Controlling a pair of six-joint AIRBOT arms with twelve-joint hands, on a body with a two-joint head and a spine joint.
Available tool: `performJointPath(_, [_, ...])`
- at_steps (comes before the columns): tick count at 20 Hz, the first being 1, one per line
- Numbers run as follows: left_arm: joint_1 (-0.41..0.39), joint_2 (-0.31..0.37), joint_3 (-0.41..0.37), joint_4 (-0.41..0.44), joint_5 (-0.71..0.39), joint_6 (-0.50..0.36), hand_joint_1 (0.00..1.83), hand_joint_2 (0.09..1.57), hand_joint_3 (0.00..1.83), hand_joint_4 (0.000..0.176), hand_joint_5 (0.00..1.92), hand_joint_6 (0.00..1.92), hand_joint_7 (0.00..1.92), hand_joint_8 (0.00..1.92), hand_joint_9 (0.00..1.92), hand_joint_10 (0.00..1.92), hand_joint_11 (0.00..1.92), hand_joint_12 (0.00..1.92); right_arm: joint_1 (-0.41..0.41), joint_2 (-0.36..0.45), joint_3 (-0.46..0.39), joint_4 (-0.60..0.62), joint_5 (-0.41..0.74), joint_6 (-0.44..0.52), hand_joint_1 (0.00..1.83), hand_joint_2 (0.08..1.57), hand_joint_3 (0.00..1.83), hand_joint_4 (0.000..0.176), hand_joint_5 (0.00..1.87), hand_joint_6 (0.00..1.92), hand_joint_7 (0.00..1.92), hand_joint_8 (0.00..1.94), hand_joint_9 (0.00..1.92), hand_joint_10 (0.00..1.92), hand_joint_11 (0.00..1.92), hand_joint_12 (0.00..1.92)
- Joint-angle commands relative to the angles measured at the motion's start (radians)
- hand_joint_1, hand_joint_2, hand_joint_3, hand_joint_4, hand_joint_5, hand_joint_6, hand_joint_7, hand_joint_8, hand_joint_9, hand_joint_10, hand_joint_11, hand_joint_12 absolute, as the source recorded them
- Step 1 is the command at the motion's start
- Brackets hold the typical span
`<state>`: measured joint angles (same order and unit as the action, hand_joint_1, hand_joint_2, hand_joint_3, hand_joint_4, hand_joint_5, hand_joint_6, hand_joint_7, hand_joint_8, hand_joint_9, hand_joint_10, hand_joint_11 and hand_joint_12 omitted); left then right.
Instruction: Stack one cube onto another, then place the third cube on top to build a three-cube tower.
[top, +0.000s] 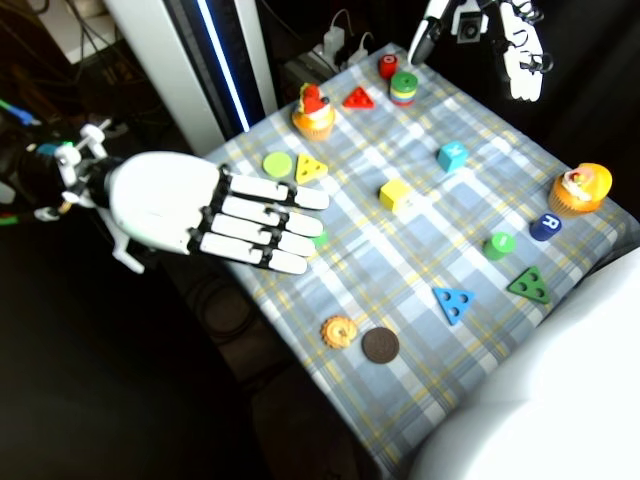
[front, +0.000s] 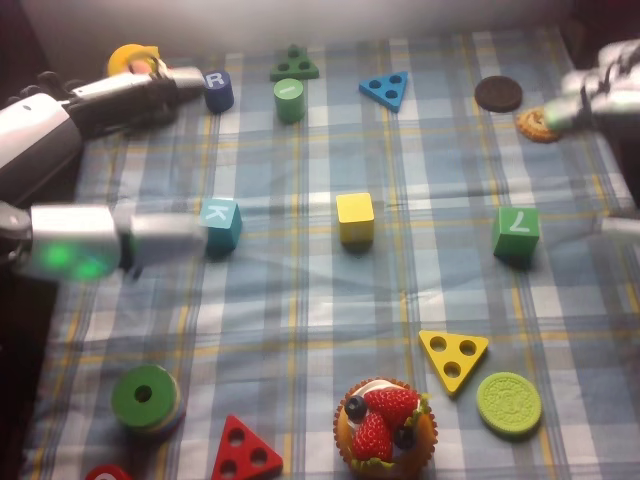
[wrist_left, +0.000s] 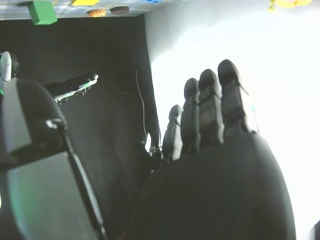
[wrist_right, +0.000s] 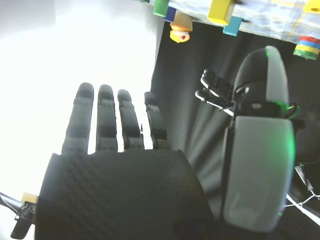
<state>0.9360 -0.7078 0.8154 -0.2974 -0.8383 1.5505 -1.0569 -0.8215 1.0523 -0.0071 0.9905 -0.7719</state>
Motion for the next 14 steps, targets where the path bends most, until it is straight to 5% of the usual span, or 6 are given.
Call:
performJointPath(1, [-0.014, 0.001, 0.001, 0.004, -0.114, 0.002, 0.54, 1.05, 0.0, 0.176, 0.39, 0.01, 0.41, 0.0, 0.36, 0.0, 0.14, 0.3, 0.014, -0.002, 0.003, 0.015, 0.117, 0.002, 0.85, 1.2, 0.0, 0.0, 0.69, 0.0, 0.61, 0.0, 0.58, 0.01, 0.17, 0.98])
performJointPath(4, [-0.022, 0.001, -0.006, -0.025, -0.102, 0.088, 0.61, 1.03, 0.0, 0.176, 0.39, 0.0, 0.41, 0.0, 0.36, 0.0, 0.13, 0.29, 0.015, -0.003, 0.003, 0.011, 0.117, 0.002, 0.84, 1.2, 0.0, 0.0, 0.7, 0.0, 0.61, 0.0, 0.59, 0.01, 0.2, 0.96])
performJointPath(6, [-0.052, -0.011, -0.011, -0.068, -0.063, 0.23, 0.66, 1.02, 0.0, 0.176, 0.4, 0.0, 0.4, 0.0, 0.36, 0.0, 0.13, 0.28, 0.017, -0.003, 0.002, 0.009, 0.117, 0.003, 0.82, 1.2, 0.0, 0.0, 0.7, 0.0, 0.61, 0.0, 0.6, 0.01, 0.2, 0.96])
performJointPath(10, [-0.141, -0.076, 0.001, -0.195, 0.047, 0.652, 0.7, 0.92, 0.0, 0.176, 0.39, 0.0, 0.39, 0.0, 0.35, 0.0, 0.17, 0.27, 0.032, -0.001, -0.006, -0.016, 0.156, 0.015, 0.78, 1.21, 0.0, 0.0, 0.69, 0.0, 0.59, 0.0, 0.55, 0.0, 0.1, 1.05])
performJointPath(14, [-0.2, -0.145, 0.061, -0.287, 0.134, 0.852, 0.77, 0.92, 0.0, 0.176, 0.45, 0.02, 0.38, 0.0, 0.32, 0.0, 0.17, 0.26, 0.041, 0.002, -0.011, -0.049, 0.185, 0.038, 0.7, 1.22, 0.0, 0.0, 0.69, 0.01, 0.61, 0.01, 0.56, 0.01, 0.11, 1.08])
